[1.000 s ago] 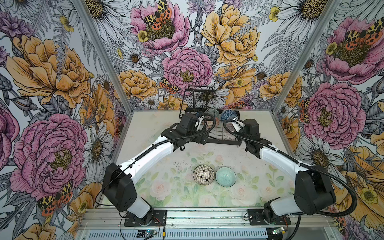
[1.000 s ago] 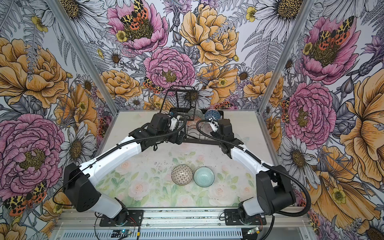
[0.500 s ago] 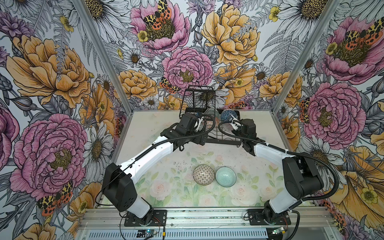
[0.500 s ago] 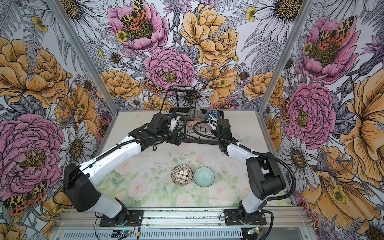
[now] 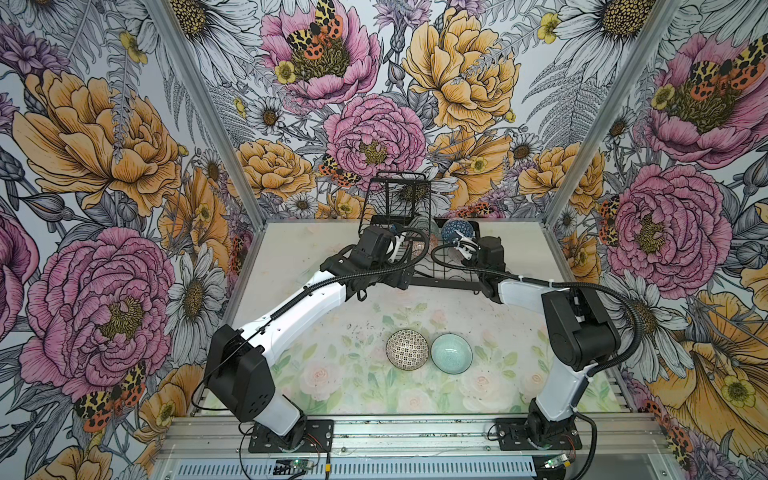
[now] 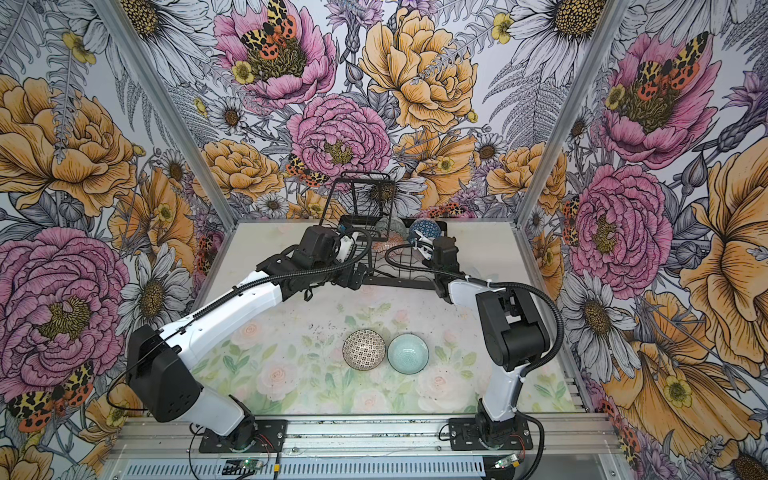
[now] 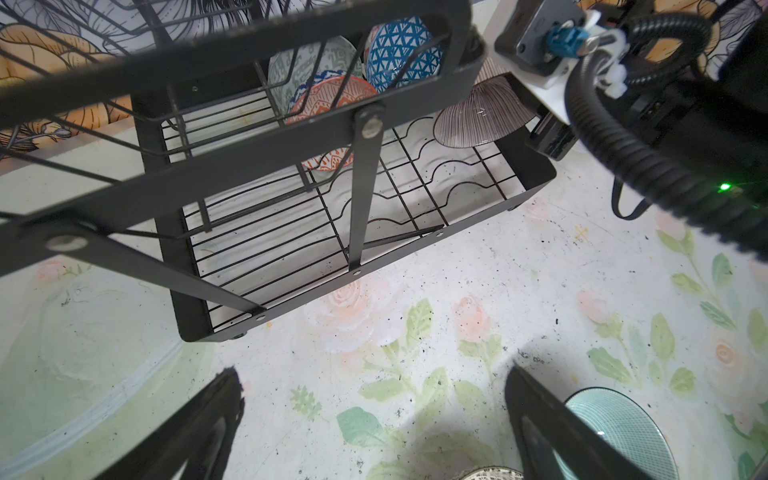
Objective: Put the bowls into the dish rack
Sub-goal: 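Lower the purple-striped bowl with the right gripper into the rack beside the blue bowl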
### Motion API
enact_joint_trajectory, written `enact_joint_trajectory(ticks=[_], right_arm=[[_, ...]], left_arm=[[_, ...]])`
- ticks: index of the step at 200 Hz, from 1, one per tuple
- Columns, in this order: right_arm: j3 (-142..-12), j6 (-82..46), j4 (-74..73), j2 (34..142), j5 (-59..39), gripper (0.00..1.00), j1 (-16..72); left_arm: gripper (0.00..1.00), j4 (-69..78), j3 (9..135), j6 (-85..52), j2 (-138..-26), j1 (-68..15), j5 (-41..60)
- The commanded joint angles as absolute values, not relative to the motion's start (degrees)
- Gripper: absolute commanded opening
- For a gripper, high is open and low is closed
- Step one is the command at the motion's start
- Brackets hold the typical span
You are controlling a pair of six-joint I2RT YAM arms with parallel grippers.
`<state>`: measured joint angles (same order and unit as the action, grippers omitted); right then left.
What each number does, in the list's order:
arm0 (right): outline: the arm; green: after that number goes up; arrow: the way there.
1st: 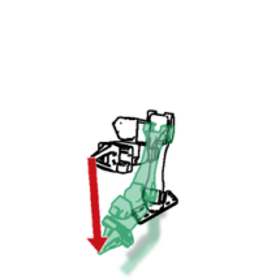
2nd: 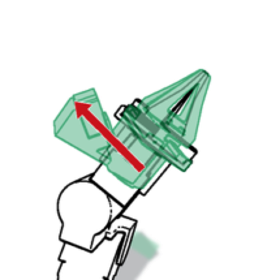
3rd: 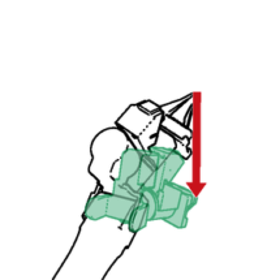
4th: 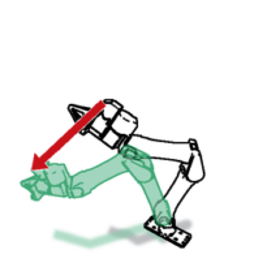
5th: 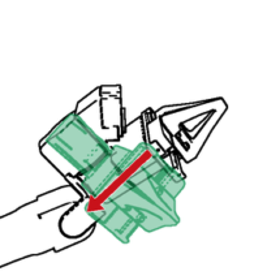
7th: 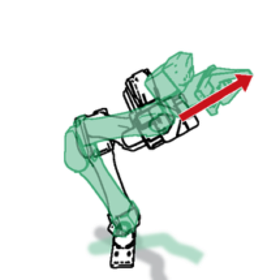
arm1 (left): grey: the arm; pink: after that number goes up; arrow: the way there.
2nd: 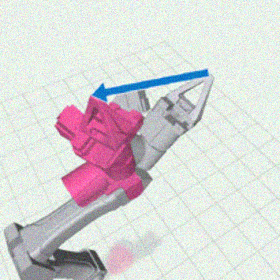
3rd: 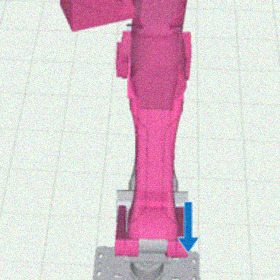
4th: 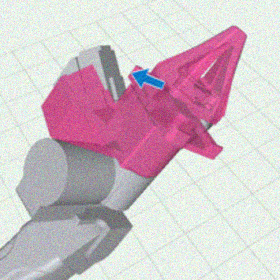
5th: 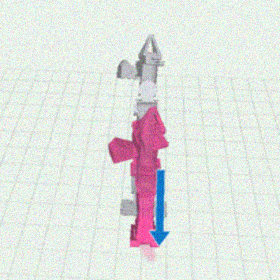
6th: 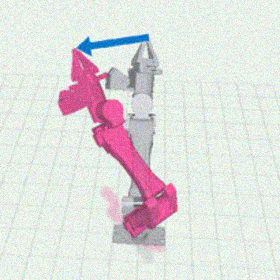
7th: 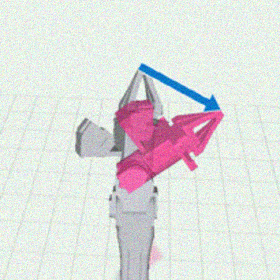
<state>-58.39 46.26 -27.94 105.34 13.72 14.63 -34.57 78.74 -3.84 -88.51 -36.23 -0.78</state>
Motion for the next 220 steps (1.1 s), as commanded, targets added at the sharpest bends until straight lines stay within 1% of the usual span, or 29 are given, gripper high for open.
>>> enact_joint_trajectory(ticks=[1, 94, 139, 161, 220], right_arm=[[-61.8, 49.4, -36.3, 107.3, 13.7, 0.00, 14.3], [-67.4, 62.0, -48.2, 116.7, 12.4, 0.00, 13.5], [-68.3, 67.0, -50.6, 119.5, 11.9, 0.00, 13.5], [-68.3, 68.2, -52.6, 120.8, 12.0, 0.00, 13.4], [-67.9, 69.6, -52.1, 121.5, 11.3, 0.00, 13.3]], left_arm=[[0.99, -35.0, 79.1, -2.6, -89.2, -35.3, 0.8], [0.99, -35.6, 79.5, -2.3, -90.3, -34.1, 1.4], [0.99, -35.5, 79.5, -1.8, -90.5, -34.1, 1.6], [0.99, -35.5, 79.6, -1.6, -90.6, -34.1, 1.8], [0.99, -35.5, 79.7, -1.5, -90.3, -34.0, 1.8]])
